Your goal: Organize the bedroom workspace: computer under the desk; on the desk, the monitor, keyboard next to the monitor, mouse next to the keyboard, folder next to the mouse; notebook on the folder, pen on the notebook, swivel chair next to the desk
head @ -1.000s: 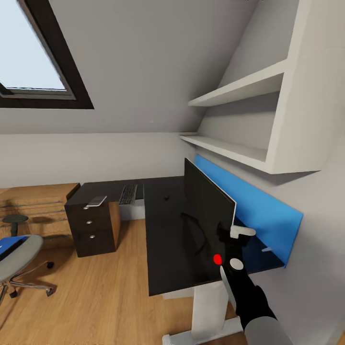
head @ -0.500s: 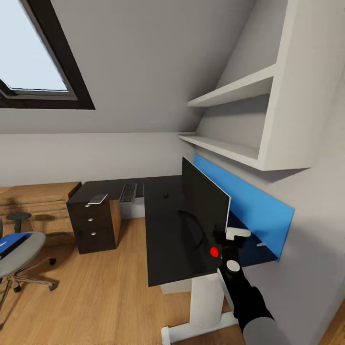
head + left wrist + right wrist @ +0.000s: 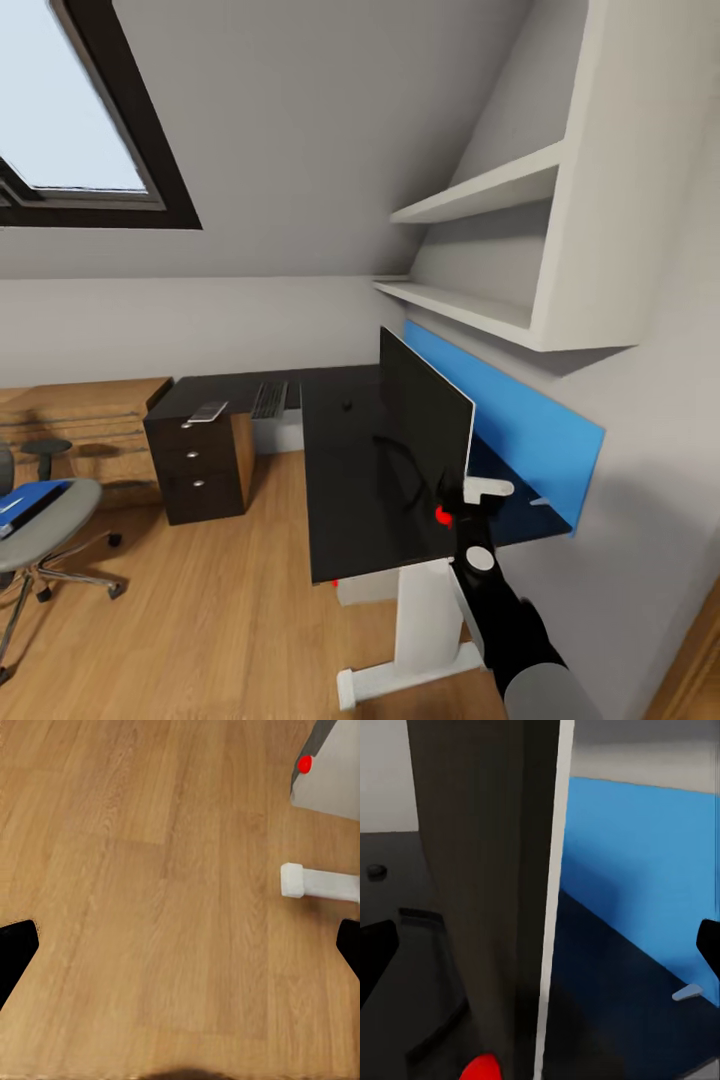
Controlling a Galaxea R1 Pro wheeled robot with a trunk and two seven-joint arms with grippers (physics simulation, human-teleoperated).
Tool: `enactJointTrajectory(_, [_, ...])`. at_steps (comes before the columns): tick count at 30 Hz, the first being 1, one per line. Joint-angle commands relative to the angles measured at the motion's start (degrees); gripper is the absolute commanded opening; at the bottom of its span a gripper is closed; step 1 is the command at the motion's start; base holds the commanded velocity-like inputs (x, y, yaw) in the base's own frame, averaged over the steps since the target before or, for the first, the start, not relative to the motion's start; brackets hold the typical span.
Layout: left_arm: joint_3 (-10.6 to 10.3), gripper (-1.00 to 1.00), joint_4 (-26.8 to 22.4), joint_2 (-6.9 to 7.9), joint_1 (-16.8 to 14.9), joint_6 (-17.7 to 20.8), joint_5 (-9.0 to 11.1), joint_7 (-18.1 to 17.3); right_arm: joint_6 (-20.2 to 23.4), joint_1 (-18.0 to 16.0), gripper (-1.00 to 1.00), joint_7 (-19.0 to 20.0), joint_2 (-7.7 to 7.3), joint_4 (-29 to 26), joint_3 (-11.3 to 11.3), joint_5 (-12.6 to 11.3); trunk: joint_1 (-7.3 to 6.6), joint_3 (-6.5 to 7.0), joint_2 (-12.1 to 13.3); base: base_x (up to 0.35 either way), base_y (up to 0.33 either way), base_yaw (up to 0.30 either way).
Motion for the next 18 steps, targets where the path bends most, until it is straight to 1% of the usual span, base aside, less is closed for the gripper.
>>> enactJointTrajectory(1, [0.07, 1.00, -0.10, -0.03, 0.02, -0.06, 0.31, -0.03, -0.08, -0.05, 1.00, -0.20, 0.04, 0.25, 0.05, 0.42, -0.02, -0.07, -0.06, -0.297, 0.000, 0.000])
enactJointTrajectory(6, [0.07, 1.00, -0.10, -0.03, 0.02, -0.06, 0.31, -0.02, -0.89, -0.05, 1.00, -0.02, 0.04, 1.64, 0.23, 0.42, -0.02, -0.07, -0.06, -0.312, 0.000, 0.000])
enactJointTrajectory(10, [0.07, 1.00, -0.06, -0.03, 0.02, -0.03, 0.35, 0.00, -3.48, -0.05, 1.00, 0.37, 0.04, 4.07, 0.29, 0.42, -0.02, -0.07, -0.06, -0.323, 0.000, 0.000])
enactJointTrajectory(13, [0.07, 1.00, -0.05, 0.01, 0.02, 0.01, 0.38, -0.02, -6.26, -0.05, 1.00, 0.55, 0.05, 7.63, 0.58, 0.44, -0.02, -0.07, -0.06, -0.325, 0.000, 0.000])
enactJointTrajectory(14, [0.07, 1.00, -0.04, 0.03, 0.02, 0.05, 0.38, 0.00, -7.79, -0.05, 1.00, 0.60, 0.05, 9.89, 0.86, 0.46, -0.02, -0.07, -0.06, -0.326, -0.006, 0.000])
enactJointTrajectory(17, [0.07, 1.00, -0.04, 0.05, 0.02, 0.09, 0.39, -0.04, -10.98, -0.05, 1.00, 0.64, 0.00, 14.32, 1.23, 0.46, -0.02, -0.07, -0.06, -0.325, -0.043, 0.000])
enactJointTrajectory(18, [0.07, 1.00, -0.04, 0.05, 0.02, 0.10, 0.36, -0.05, -12.44, -0.05, 1.00, 0.66, -0.04, 16.73, 1.31, 0.44, -0.02, -0.07, -0.06, -0.307, -0.108, 0.000])
